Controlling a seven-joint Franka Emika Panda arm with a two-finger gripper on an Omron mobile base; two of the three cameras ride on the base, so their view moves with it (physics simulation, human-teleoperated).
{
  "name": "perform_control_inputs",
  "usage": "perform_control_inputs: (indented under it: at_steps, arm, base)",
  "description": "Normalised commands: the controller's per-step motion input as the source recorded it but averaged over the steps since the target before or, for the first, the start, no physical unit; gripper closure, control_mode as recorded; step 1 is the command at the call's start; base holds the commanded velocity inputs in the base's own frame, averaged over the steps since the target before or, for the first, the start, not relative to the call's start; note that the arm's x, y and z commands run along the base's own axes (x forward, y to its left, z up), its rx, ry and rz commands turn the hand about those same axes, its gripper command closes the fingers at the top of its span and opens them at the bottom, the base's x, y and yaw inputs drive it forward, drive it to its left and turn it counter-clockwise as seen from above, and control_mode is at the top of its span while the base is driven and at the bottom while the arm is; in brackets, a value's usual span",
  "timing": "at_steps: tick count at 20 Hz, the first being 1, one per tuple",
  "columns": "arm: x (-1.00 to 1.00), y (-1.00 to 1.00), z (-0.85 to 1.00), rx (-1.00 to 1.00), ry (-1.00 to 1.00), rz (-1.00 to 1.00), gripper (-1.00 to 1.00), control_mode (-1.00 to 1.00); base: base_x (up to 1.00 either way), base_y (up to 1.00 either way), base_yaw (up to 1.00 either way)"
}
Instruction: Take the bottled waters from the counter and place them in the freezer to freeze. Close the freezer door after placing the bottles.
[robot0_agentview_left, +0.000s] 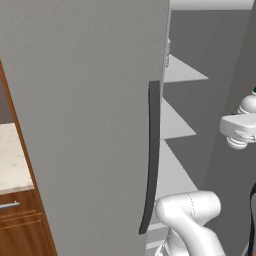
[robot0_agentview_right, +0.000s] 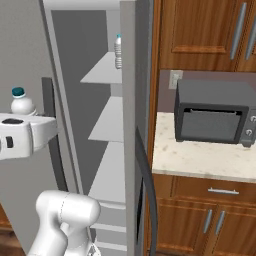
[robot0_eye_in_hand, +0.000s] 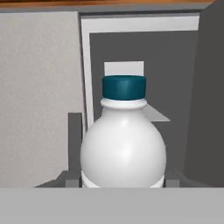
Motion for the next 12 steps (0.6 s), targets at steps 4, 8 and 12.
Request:
perform_control_inputs:
  at_steps: [4, 8, 12]
  arm:
    - [0.71, -0.38, 0.25, 0.00, 0.00, 0.01, 1.00, -1.00]
    - [0.77, -0.20, 0.17, 0.00, 0.00, 0.01, 1.00, -1.00]
    - [0.56, 0.00, 0.01, -0.02, 0.00, 0.01, 1.00, -1.00]
  base:
    - [0.00, 0.00, 0.00]
    - [0.00, 0.00, 0.00]
    - [0.00, 0.00, 0.00]
